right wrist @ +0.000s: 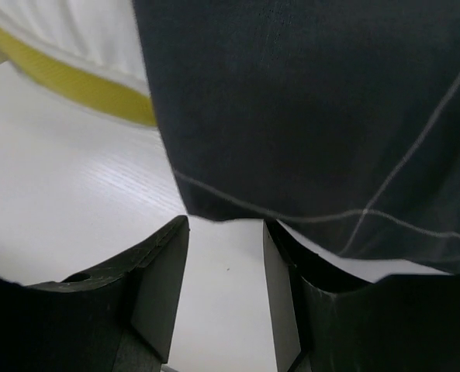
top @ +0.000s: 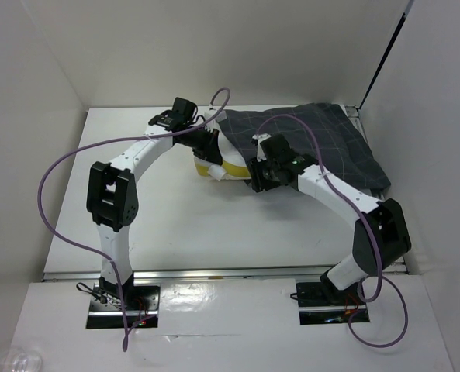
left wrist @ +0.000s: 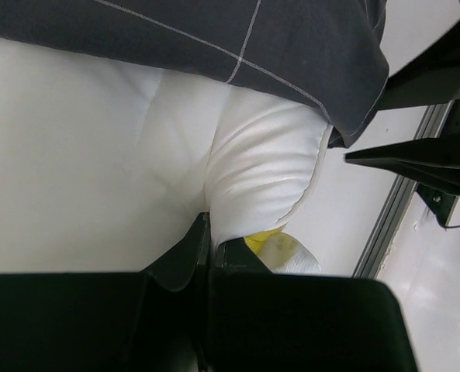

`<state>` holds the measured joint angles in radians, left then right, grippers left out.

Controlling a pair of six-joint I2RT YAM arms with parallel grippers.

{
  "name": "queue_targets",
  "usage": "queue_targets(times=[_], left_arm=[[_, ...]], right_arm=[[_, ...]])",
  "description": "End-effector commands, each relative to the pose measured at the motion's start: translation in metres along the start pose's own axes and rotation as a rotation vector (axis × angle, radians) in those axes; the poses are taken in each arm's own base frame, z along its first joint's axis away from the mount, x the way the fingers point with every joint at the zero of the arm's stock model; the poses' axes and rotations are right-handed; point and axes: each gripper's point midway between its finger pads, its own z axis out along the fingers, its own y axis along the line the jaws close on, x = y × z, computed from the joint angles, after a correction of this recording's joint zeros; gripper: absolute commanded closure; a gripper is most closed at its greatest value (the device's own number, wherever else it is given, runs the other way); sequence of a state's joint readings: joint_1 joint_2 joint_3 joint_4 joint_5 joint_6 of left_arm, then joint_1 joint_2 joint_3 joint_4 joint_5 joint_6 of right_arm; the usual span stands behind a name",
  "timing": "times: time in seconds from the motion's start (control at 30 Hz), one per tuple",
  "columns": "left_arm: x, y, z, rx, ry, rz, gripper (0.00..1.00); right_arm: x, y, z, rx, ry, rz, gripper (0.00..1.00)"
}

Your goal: Put the pillow into the pillowcase

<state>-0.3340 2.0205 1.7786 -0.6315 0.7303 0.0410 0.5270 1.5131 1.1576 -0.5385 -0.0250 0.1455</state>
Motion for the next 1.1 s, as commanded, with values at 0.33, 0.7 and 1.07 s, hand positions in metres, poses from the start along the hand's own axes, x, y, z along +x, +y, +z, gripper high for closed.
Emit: queue_targets(times=[0.33, 0.7, 1.07], left_arm=[[-0.031, -0.03, -0.025, 0.056, -0.094, 0.009, 1.0], [-0.035, -0.035, -0.018, 0.083, -0.117, -0.035, 1.0], [-0.048, -0.025, -0.001, 0.112, -0.143, -0.14, 1.0]], right_arm=[[-0.041, 0.019, 0.029, -0.087, -0.053, 0.031, 0.71], [-0.086, 0.101, -0.002, -0.324, -0.126, -0.055, 1.0], [-0.072, 0.208, -0.058, -0.702, -0.101, -0.226, 1.0]])
